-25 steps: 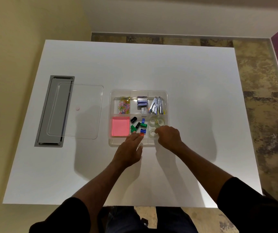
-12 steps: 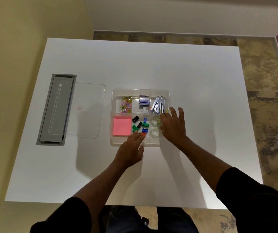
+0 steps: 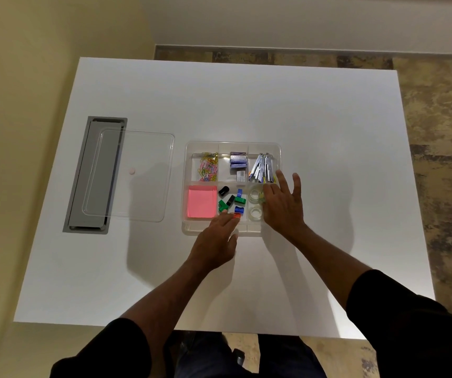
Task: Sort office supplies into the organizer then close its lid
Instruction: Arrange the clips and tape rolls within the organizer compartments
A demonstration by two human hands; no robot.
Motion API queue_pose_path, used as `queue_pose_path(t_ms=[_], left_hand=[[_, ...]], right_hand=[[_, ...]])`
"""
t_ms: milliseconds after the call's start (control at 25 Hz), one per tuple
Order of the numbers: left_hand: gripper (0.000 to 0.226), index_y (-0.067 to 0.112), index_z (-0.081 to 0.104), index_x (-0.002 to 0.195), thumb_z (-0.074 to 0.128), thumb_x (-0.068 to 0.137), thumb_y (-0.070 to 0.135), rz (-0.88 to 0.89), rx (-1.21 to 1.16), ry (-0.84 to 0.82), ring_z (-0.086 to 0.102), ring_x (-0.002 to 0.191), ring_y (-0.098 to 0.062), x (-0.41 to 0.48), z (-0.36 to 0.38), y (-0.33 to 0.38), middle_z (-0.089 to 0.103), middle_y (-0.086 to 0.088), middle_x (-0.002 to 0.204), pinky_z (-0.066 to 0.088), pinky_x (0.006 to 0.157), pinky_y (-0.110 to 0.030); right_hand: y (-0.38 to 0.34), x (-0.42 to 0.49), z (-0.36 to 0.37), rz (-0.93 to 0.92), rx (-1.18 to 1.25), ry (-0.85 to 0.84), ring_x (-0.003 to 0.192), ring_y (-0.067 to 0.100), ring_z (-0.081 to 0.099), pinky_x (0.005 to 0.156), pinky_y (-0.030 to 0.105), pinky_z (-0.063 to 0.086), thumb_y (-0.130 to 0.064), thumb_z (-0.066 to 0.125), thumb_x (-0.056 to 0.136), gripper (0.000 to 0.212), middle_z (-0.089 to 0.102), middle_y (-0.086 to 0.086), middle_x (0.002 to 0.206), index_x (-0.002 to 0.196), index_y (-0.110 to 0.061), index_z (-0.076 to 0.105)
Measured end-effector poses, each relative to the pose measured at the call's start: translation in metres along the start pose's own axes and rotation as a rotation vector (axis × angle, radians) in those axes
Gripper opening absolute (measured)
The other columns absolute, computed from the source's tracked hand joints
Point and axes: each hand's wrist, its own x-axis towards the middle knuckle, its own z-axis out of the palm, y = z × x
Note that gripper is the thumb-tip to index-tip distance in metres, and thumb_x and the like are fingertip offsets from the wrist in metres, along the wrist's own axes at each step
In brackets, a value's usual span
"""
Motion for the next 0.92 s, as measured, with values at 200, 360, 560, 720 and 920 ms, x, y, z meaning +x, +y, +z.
queue_pose_path(t_ms=[200, 360, 560, 720, 920], left_hand=[[0.055, 0.013, 0.052, 0.154, 0.064, 0.101, 0.019, -0.009, -0.005, -0.003, 0.042, 0.155, -0.031, 0.002, -0.001, 0.001, 0.055, -0.009, 0.159, 0.049, 0.118, -0.048], [0.054, 0.013, 0.053, 0.154, 0.064, 0.101, 0.019, -0.01, -0.004, -0.002, 0.041, 0.155, -0.031, 0.002, 0.0, 0.0, 0.054, -0.009, 0.159, 0.048, 0.117, -0.047], [0.055, 0.013, 0.052, 0.155, 0.064, 0.102, 0.019, -0.012, 0.006, 0.006, 0.041, 0.155, -0.03, 0.001, 0.001, 0.002, 0.054, -0.009, 0.159, 0.046, 0.119, -0.047], [0.056, 0.013, 0.051, 0.155, 0.064, 0.102, 0.019, -0.01, 0.003, 0.009, 0.04, 0.156, -0.03, 0.001, 0.003, 0.001, 0.054, -0.01, 0.16, 0.044, 0.122, -0.047], [0.055, 0.012, 0.052, 0.154, 0.064, 0.101, 0.018, 0.0, -0.002, 0.011, 0.041, 0.155, -0.032, 0.001, 0.001, 0.002, 0.054, -0.01, 0.159, 0.045, 0.12, -0.047]], right_hand=[[0.0, 0.0, 0.003, -0.01, 0.04, 0.049, 0.149, 0.034, 0.046, 0.125, 0.068, 0.013, -0.032, 0.067, 0.092, 0.031, 0.076, 0.01, 0.127, 0.118, -0.016, 0.071], [-0.001, 0.0, 0.006, -0.009, 0.017, 0.051, 0.15, 0.036, 0.045, 0.126, 0.068, 0.011, -0.029, 0.067, 0.09, 0.032, 0.076, 0.012, 0.125, 0.119, -0.014, 0.07], [-0.009, 0.003, 0.005, 0.023, 0.037, 0.061, 0.14, 0.034, 0.054, 0.126, 0.066, 0.016, -0.035, 0.066, 0.09, 0.035, 0.075, 0.013, 0.123, 0.116, -0.012, 0.069], [-0.023, 0.007, 0.001, 0.03, 0.004, 0.046, 0.13, 0.034, 0.061, 0.124, 0.061, 0.024, -0.045, 0.07, 0.091, 0.041, 0.075, 0.014, 0.117, 0.114, -0.011, 0.069], [-0.026, 0.005, -0.002, 0.067, 0.068, 0.042, 0.124, 0.032, 0.064, 0.117, 0.054, 0.031, -0.046, 0.074, 0.09, 0.047, 0.075, 0.011, 0.116, 0.122, -0.012, 0.067]])
